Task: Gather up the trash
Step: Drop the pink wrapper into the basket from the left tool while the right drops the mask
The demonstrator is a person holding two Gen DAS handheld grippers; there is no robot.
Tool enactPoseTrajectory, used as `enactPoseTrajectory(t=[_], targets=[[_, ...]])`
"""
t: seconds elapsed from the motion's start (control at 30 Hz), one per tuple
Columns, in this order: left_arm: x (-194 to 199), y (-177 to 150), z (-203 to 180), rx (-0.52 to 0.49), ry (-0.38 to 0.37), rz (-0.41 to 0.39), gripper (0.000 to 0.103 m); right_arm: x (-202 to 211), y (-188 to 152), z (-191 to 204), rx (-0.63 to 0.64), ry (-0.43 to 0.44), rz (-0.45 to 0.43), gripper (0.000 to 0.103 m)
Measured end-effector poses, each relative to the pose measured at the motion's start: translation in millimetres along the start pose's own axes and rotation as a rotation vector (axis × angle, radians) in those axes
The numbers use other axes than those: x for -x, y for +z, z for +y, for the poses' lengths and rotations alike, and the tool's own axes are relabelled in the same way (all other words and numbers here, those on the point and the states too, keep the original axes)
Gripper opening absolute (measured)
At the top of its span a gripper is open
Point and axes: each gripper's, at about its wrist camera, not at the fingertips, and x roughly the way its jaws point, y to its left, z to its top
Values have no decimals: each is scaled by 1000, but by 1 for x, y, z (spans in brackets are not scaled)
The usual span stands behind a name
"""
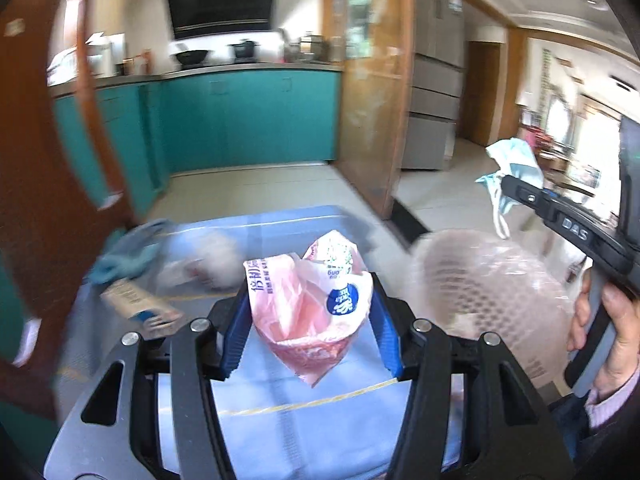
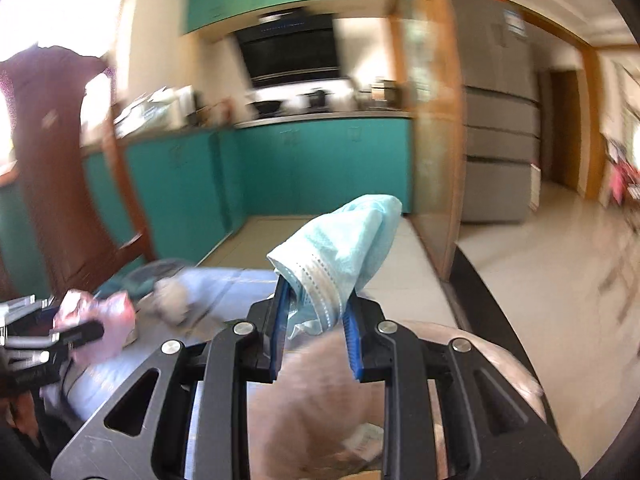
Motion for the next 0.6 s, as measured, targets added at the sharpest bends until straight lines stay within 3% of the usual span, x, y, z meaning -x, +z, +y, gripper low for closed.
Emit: enactPoseTrajectory(t=[0.13, 0.23, 0.43, 0.53, 0.6], targets=[[-30, 1, -50, -51, -136, 51, 55, 3, -8, -45, -83, -95, 38, 26], [-43, -7, -81, -75, -205, 92, 55, 0, -17, -61, -107, -116, 83, 26], [-65, -14, -122, -146, -248, 130, 56, -9, -32, -66, -61, -146, 175, 26], [-68, -12, -130, -168, -258, 128, 63, -15, -37, -73, -88, -174, 222, 27], [-66, -13, -132, -175, -261, 118, 76, -14, -39, -79, -124, -194, 230, 41]])
